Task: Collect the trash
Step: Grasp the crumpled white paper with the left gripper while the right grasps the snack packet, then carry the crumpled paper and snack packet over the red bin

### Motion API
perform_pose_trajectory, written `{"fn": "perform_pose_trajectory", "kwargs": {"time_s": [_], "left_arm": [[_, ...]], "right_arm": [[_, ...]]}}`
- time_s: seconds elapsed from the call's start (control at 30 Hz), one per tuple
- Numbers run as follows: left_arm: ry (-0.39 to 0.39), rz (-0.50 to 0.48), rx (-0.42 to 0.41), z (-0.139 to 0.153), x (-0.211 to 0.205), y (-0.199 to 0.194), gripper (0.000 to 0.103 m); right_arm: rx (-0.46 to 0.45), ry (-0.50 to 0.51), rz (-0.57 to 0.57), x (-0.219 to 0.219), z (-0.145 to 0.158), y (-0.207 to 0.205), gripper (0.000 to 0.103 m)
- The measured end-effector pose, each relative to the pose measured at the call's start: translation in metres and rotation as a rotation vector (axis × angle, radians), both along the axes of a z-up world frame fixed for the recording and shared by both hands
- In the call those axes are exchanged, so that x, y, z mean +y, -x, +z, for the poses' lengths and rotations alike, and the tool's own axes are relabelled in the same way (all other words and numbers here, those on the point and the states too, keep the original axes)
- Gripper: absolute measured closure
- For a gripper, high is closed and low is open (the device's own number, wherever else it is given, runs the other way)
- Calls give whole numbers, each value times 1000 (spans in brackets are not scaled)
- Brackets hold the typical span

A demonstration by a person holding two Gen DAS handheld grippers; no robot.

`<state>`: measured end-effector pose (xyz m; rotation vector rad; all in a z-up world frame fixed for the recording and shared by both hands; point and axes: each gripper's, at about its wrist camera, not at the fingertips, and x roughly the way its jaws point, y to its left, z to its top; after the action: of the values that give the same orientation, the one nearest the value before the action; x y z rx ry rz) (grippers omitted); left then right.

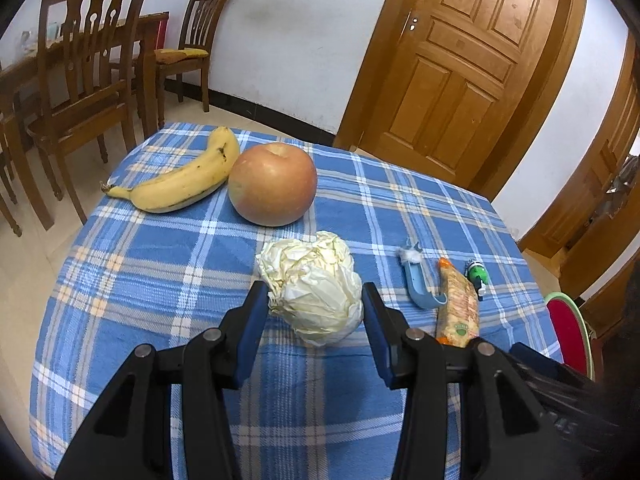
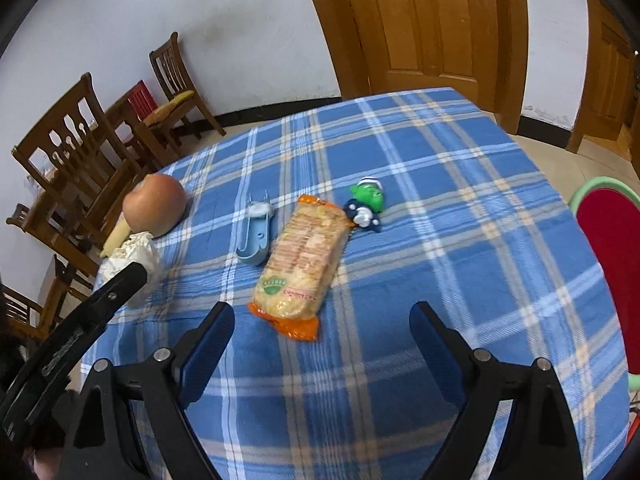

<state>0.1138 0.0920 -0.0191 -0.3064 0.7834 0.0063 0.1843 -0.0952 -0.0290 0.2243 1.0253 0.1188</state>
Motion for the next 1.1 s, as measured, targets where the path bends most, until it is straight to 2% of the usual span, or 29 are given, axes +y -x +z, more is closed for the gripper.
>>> {"fn": "perform_pose_trajectory", "kwargs": {"time_s": [0.27, 0.43, 0.5, 0.57, 0.67, 0.77, 1.1], "left_arm": [[15, 3, 1, -3, 3, -2, 55], [22, -6, -5, -3, 2, -1, 56], [21, -11, -2, -4, 1, -1, 55], [19, -14, 0, -4, -1, -2, 55], [19, -16, 1, -2, -3, -1, 55], [17, -22, -4, 0, -6, 2, 55], [31, -65, -2, 5, -22, 13, 55]], "right_arm": [[13, 44, -17, 9, -10, -10, 12], [-9, 109, -42, 18, -14, -17, 12], [-17, 134, -40, 21, -15, -19, 19], [-26, 153, -37, 22, -13, -19, 35], [-30, 134, -35, 17, -12, -16, 49], [-30, 90, -37, 8, -11, -9, 57], [-42, 28, -2, -10, -7, 25, 61]]}}
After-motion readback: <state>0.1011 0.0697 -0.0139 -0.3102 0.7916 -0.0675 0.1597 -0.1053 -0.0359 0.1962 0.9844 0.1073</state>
